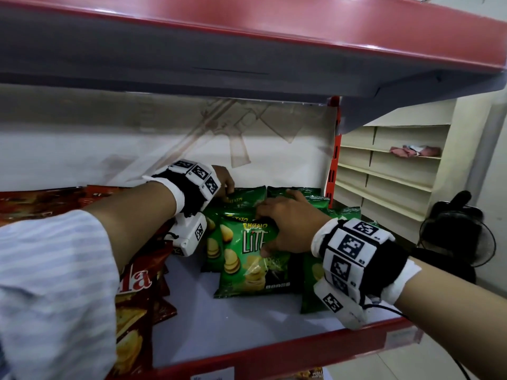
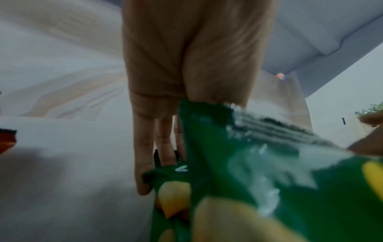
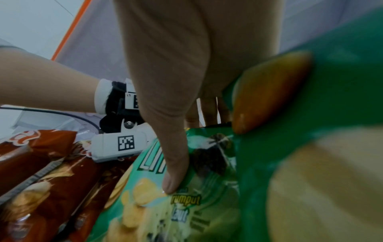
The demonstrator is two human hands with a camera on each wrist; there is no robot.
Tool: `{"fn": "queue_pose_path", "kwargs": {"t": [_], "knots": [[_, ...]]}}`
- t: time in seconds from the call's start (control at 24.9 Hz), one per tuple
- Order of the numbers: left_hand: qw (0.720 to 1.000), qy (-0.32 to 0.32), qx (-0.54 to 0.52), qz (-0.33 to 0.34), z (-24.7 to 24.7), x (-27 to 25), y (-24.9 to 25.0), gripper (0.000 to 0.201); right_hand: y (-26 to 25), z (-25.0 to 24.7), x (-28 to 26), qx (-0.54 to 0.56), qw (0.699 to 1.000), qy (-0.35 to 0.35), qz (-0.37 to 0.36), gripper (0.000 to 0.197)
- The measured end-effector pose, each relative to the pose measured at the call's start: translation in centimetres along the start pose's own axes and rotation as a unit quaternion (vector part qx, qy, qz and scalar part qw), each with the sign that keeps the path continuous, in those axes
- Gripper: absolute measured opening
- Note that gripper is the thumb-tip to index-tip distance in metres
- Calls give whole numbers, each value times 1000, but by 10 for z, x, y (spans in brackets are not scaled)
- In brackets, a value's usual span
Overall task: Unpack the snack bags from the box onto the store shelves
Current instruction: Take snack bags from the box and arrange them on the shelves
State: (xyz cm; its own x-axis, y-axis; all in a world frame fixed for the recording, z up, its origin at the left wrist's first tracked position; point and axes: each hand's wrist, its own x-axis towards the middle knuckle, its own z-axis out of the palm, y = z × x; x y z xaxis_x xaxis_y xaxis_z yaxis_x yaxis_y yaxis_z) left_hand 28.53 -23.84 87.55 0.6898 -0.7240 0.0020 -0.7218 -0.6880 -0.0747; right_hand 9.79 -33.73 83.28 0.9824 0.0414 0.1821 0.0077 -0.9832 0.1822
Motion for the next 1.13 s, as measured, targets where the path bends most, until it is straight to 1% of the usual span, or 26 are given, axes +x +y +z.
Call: {"fn": "queue_pose_path", "kwargs": {"t": [0.04, 0.08, 0.16, 0.24, 0.28, 0.36, 0.44, 0.52, 0.72, 0.8, 0.88, 0.93, 1.01, 1.05, 1.13], "knots": [[1000, -3, -24, 16, -1, -1, 2, 25, 1, -1, 3, -1, 1000, -1, 7, 70], [999, -9, -25, 21, -2, 3, 2, 25, 2, -2, 6, -2, 1000, -5, 11, 70], [999, 20, -29, 20, 0, -6, 6, 26, 3, -1, 11, -4, 1000, -17, 15, 71], [997, 50, -61, 5, 4, -9, 4, 24, 4, 0, 14, -7, 1000, -25, 16, 74], [995, 68, -77, 8, 6, -10, 1, 23, 5, 0, 15, -9, 999, -29, 15, 76], [992, 78, -101, 23, 7, -9, -2, 24, 7, 2, 15, -9, 999, -34, 11, 80], [989, 74, -122, 37, 8, -7, 0, 26, 7, 5, 15, -2, 1000, -28, 5, 79], [990, 64, -115, 44, 7, -9, 9, 26, 6, 7, 16, 4, 1000, -21, 3, 77], [997, 23, -68, 22, -2, -14, 14, 28, 7, 6, 16, 5, 1000, -22, 13, 78], [998, 21, -67, 7, -8, -20, 10, 31, 6, 2, 13, 14, 1000, -14, 13, 75], [996, 31, -75, -27, -17, -28, 8, 39, 5, -5, 8, 35, 999, -3, 15, 69], [995, 32, -80, -42, -23, -32, 9, 42, 5, -11, 6, 52, 999, 5, 15, 66], [991, 40, -106, -66, -34, -41, 8, 44, 8, -27, 1, 123, 992, 34, 20, 57], [989, 52, -116, -70, -39, -47, 8, 44, 10, -36, -2, 161, 985, 54, 22, 51], [987, 80, -126, -52, -44, -60, 10, 39, 19, -49, -10, 190, 976, 96, 35, 39]]}}
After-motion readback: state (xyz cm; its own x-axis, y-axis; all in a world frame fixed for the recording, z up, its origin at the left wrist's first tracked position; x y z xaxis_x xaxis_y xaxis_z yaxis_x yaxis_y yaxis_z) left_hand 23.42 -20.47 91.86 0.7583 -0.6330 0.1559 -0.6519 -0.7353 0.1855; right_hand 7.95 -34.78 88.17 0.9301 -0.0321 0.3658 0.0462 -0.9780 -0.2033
